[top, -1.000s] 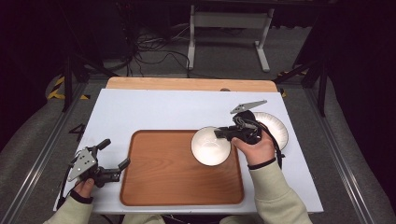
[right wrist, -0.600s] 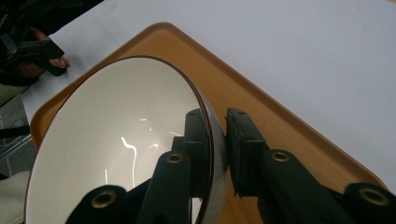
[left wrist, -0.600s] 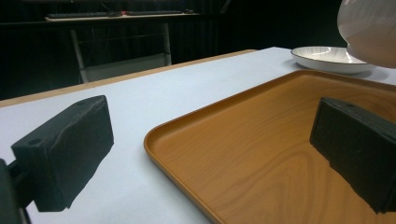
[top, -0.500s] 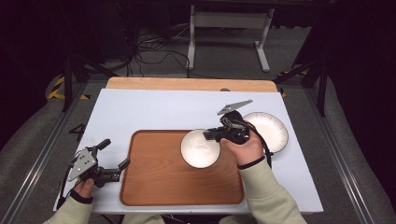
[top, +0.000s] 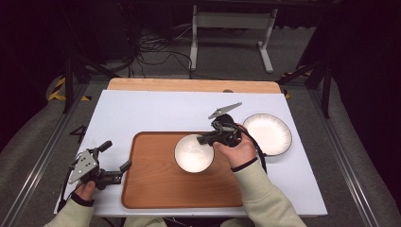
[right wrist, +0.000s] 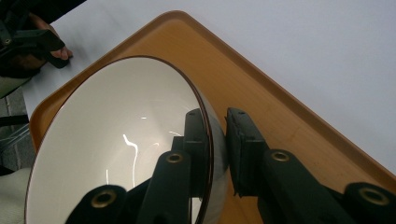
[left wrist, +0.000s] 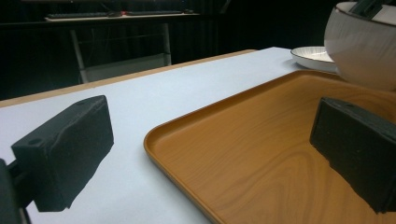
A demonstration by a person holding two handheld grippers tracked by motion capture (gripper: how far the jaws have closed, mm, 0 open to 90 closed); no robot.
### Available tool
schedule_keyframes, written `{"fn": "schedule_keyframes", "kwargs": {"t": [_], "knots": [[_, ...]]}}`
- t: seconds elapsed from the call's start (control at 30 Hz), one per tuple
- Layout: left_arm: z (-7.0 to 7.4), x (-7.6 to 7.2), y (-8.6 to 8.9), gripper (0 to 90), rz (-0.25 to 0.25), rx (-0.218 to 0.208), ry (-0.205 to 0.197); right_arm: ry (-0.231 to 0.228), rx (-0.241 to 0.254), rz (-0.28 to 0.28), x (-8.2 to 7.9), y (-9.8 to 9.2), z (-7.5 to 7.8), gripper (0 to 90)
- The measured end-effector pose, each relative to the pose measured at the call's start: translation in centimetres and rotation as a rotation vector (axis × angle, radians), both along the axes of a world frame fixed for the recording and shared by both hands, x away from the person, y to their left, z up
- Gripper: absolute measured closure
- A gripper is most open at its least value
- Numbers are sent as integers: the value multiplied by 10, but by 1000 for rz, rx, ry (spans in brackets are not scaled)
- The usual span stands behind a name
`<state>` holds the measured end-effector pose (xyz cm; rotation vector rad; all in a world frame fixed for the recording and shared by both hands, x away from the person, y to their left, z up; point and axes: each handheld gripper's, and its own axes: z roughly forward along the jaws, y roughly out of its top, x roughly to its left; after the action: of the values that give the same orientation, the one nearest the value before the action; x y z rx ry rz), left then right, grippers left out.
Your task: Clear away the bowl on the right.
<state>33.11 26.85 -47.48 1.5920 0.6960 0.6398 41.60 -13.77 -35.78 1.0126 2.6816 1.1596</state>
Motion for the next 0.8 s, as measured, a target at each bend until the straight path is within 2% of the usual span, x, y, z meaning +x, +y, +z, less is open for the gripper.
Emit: {"fn": "schedule_keyframes", "kwargs": {"t": [0.8], "knots": [[0, 0, 0, 2, 0, -1, -1, 89, -57, 39, 10, 25, -41, 791]]}}
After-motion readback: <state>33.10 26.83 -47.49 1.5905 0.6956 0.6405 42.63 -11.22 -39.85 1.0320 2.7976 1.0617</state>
